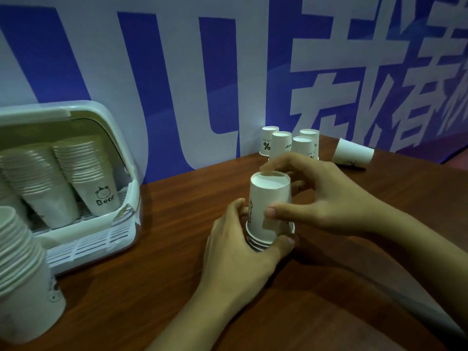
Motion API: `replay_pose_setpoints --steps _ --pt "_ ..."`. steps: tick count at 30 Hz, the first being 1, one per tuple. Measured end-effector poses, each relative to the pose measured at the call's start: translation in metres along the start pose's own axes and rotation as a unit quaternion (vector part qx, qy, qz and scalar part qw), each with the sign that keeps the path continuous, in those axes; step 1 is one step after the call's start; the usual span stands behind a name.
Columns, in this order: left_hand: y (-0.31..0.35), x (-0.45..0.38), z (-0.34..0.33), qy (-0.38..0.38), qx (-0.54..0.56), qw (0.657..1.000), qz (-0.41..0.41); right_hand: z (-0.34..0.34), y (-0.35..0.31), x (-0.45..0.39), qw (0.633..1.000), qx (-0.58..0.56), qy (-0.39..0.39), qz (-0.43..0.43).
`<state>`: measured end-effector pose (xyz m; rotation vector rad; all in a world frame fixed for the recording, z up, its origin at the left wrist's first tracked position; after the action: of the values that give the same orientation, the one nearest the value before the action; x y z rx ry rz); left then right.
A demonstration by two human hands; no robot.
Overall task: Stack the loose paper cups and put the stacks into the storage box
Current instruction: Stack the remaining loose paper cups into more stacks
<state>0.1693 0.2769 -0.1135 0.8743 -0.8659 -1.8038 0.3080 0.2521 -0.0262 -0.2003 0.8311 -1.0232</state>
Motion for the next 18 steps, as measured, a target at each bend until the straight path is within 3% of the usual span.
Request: replay_pose_setpoints --steps 9,11,14,18 --pt "-0.001 -0.003 0.010 0.045 0.035 0.998 -0.027 -0.018 0.000 0.003 0.997 -0.069 0.012 -0.017" --pt "-0.001 -0.002 0.010 0.049 0.024 0.998 -0.027 -0.020 0.007 0.004 0.991 -0.128 0.033 -0.024" --pt "0.000 -0.001 0.010 0.046 0.016 0.999 -0.023 -0.003 0.043 -0.001 0.971 -0.167 0.148 -0.080" --pt "-0.002 -0.003 0.006 0.030 0.020 0.999 -0.017 0.042 0.132 -0.005 0.908 -0.037 0.347 -0.233"
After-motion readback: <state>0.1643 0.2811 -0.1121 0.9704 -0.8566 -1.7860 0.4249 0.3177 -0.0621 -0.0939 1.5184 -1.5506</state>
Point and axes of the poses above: each hand's wrist, its own x-axis away from the middle knuckle, its own z-axis out of the back of the hand, y = z × x, the point moved 10 cm from there along -x, towards the middle knuckle, and after that the axes turned 7 degrees about z, right-handed, at the moved point
